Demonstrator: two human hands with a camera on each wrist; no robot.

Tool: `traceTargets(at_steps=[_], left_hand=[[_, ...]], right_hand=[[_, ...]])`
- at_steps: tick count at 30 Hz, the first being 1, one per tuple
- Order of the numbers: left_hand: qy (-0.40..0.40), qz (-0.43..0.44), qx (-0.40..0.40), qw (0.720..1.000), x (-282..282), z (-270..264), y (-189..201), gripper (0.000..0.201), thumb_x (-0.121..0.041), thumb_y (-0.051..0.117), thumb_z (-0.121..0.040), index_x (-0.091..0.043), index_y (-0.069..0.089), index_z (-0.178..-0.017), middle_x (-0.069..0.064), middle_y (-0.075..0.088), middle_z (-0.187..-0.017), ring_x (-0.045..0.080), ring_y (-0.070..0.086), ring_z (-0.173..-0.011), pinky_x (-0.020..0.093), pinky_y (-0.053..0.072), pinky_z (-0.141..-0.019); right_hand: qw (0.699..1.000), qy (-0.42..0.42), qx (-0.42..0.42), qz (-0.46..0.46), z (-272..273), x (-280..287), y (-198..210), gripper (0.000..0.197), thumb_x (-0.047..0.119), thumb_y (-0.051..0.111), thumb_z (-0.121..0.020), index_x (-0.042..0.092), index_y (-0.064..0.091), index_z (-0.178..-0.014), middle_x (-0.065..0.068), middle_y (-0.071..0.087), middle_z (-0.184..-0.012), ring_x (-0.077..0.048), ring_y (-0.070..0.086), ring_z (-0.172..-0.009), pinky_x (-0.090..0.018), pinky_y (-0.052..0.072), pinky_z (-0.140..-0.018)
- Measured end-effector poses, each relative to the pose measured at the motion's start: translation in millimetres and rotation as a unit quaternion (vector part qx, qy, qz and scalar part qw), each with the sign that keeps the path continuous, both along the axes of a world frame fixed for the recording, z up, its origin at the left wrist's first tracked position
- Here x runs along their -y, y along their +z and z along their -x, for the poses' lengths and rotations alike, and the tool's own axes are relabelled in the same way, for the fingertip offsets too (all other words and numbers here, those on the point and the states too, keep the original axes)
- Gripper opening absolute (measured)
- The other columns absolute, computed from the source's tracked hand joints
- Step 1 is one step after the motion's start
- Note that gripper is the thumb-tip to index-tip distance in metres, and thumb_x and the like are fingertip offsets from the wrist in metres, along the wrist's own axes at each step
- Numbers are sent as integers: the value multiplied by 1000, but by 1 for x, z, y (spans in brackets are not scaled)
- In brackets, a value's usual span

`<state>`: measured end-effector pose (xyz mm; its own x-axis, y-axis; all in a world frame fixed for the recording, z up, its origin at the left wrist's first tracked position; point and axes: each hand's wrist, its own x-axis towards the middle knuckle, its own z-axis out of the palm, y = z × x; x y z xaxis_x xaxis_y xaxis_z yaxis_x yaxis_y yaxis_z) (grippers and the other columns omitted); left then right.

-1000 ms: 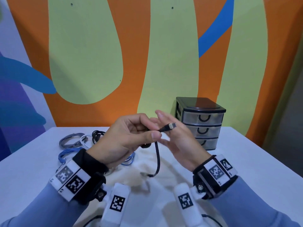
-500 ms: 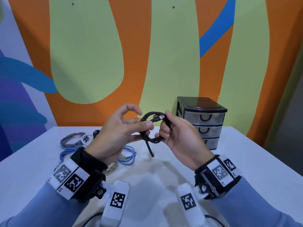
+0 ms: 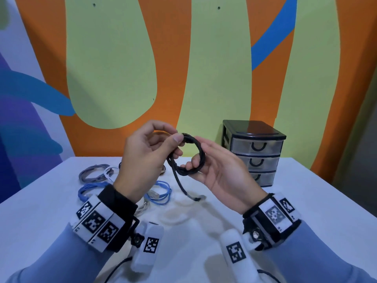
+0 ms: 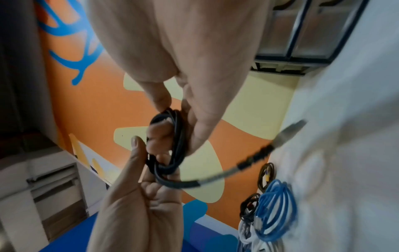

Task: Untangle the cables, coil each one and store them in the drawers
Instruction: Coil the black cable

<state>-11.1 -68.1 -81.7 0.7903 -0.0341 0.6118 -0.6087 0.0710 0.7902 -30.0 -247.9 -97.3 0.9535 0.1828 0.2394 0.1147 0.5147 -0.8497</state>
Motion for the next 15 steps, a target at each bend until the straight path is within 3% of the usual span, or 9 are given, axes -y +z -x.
traceTargets(at_steps=[2, 5, 8, 12, 14, 15], left_hand=[[-11, -11, -2, 1000, -1, -1, 0, 14, -12, 77, -93, -5, 67, -101, 17, 78, -87, 24, 69, -68, 34, 58, -69], [-50, -76, -1, 996, -2, -1, 2, 19, -19, 79, -87, -6, 71, -98, 13, 77, -83, 21, 67, -67, 28, 57, -66], [-65, -110, 15, 992, -1, 3, 1, 18, -19, 81, -86, -7, 74, -96, 13, 77, -84, 22, 69, -71, 27, 58, -69], [-39, -145, -19, 989, -7, 0, 3, 35, -27, 89, -80, -16, 74, -109, 6, 80, -107, 32, 76, -95, 42, 62, -86], [-23, -198, -55, 978, -15, -2, 6, 37, -30, 92, -77, -20, 77, -109, 3, 79, -107, 26, 74, -95, 39, 61, -82], [-17, -213, -70, 974, -19, -3, 7, 33, -29, 92, -77, -20, 80, -106, 4, 80, -102, 22, 72, -85, 33, 59, -73]], right_hand=[[999, 34, -12, 14, 2, 4, 3, 39, 15, 46, -108, 3, 55, -143, -20, 61, -87, -35, 68, -81, -48, 60, -90], [997, 44, -2, 63, 1, 7, 3, 41, 26, 51, -107, -3, 62, -135, -22, 62, -101, -32, 66, -81, -50, 56, -94], [994, 26, 25, 104, 1, 7, 2, 34, 23, 53, -108, -5, 68, -120, -15, 61, -93, -20, 59, -72, -41, 55, -92], [1000, 0, 9, 22, 0, 12, 5, 32, 12, 53, -106, -9, 68, -127, -13, 64, -89, -15, 56, -72, -33, 62, -88], [1000, -17, -4, -23, -2, 18, 8, 32, 10, 54, -106, -8, 68, -127, -13, 64, -89, -15, 57, -74, -33, 62, -88], [999, -23, -11, -36, -2, 20, 9, 31, 10, 54, -105, -7, 69, -127, -13, 65, -89, -15, 57, -74, -32, 62, -87]])
